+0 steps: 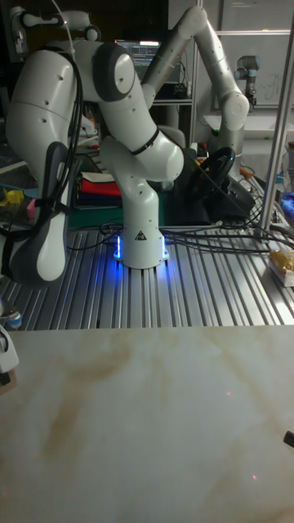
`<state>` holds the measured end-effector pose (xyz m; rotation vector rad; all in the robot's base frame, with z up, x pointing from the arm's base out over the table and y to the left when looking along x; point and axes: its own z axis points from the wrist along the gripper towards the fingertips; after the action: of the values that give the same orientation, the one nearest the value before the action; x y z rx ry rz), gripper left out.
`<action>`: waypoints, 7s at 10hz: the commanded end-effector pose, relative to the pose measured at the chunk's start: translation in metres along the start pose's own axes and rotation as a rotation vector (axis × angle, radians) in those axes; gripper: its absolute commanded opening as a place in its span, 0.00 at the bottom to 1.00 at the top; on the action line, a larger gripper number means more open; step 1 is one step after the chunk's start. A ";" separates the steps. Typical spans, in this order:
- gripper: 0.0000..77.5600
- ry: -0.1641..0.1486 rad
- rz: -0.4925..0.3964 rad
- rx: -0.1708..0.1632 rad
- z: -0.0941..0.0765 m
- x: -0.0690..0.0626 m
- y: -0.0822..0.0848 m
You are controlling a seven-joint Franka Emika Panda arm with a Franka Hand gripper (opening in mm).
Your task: Pick up the small block on the left and move it to the right
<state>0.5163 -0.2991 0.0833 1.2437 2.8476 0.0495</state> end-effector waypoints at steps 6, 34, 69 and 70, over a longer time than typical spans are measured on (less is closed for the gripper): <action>0.02 -0.002 0.006 -0.002 -0.001 -0.001 0.000; 0.02 0.039 -0.519 0.040 -0.050 0.034 0.009; 0.02 -0.033 -1.065 0.022 -0.046 0.036 0.012; 0.02 -0.032 -1.064 0.018 -0.046 0.036 0.012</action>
<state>0.4979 -0.2642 0.1277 -0.3698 3.0583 -0.0054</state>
